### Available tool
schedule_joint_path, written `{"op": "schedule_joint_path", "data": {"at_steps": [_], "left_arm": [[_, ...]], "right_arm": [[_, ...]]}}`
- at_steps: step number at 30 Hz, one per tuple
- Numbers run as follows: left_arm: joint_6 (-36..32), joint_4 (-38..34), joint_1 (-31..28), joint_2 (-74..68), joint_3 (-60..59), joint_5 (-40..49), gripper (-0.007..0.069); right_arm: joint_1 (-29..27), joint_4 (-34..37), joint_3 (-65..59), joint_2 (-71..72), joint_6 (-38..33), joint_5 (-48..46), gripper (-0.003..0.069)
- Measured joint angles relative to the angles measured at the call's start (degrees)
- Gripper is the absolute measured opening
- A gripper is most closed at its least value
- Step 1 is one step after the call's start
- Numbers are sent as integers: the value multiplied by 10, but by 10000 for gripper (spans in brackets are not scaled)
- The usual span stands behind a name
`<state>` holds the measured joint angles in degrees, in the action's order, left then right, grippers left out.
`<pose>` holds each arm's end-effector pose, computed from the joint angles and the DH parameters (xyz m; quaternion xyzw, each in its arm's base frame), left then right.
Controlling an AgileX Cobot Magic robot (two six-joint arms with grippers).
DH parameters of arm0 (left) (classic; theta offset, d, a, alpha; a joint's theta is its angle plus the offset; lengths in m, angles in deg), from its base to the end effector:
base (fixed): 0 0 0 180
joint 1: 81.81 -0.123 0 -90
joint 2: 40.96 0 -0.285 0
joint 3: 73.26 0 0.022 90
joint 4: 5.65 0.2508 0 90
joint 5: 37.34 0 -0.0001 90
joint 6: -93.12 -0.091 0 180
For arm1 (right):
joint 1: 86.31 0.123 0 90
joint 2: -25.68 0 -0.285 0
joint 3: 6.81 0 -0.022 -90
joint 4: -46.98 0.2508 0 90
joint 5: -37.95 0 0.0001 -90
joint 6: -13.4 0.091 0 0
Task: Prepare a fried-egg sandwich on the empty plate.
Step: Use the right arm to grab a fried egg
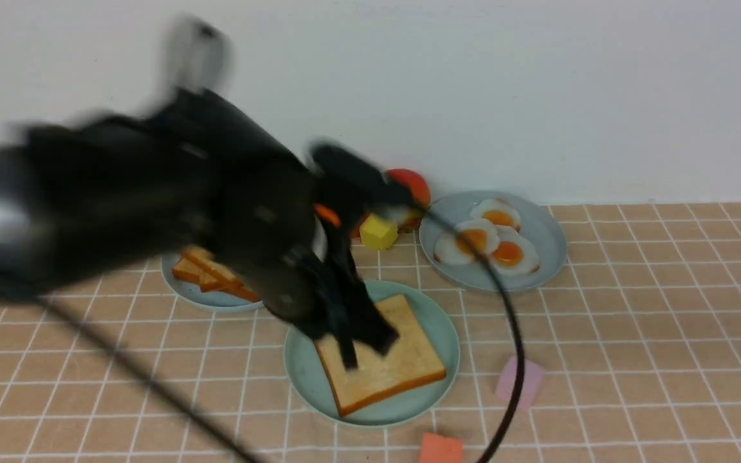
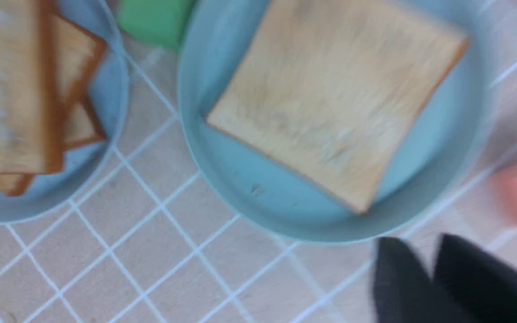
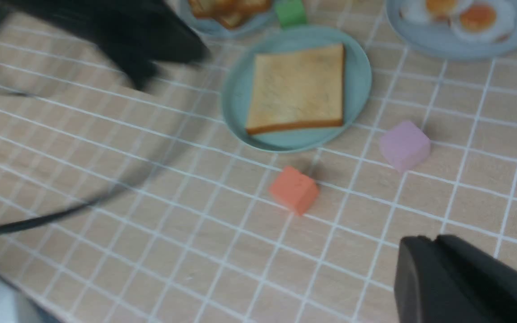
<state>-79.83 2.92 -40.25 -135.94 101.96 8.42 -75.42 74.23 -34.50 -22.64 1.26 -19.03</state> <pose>0.2513 -0.2098 0.3117 0.3149 0.8995 -0.0610 0.2968 0.1043 0.0557 0.3639 -0.1398 0.8811 0.2281 0.3901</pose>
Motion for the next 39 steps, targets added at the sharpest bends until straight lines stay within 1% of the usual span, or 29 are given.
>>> {"op": "schedule_joint_path", "data": {"at_steps": [1, 4, 6, 12, 13, 15, 17, 22, 26, 29, 33, 39], "left_arm": [[2, -15, 0, 45, -8, -15, -13], [4, -48, 0, 148, -46, -60, -13], [5, -64, 0, 224, -86, -90, -13], [6, -76, 0, 415, -210, -147, -13], [9, -78, 0, 462, -236, -164, -13], [18, -86, 0, 511, -268, -187, -13], [34, -86, 0, 562, -306, -222, -13], [49, -86, 0, 593, -362, -280, -13], [51, -86, 0, 592, -370, -294, -13], [51, -86, 0, 592, -370, -313, -13], [51, -86, 0, 592, -370, -315, -13], [51, -89, 0, 592, -370, -315, -13]], "right_arm": [[0, -1, 0, -42, -5, 16, 56], [0, 3, 0, -124, -17, 70, 60], [0, 20, 0, -179, -21, 111, 65], [0, 50, 28, -325, -25, 176, 104], [0, 52, 43, -357, -25, 187, 120], [0, 54, 70, -401, -25, 197, 148], [0, 56, 124, -466, -25, 203, 204], [-1, 63, 241, -603, -25, 206, 325], [-16, 77, 343, -709, -25, 205, 382], [-27, 96, 403, -769, -25, 203, 389], [-33, 117, 477, -834, -25, 199, 392], [-33, 129, 534, -889, -25, 187, 392]]}}
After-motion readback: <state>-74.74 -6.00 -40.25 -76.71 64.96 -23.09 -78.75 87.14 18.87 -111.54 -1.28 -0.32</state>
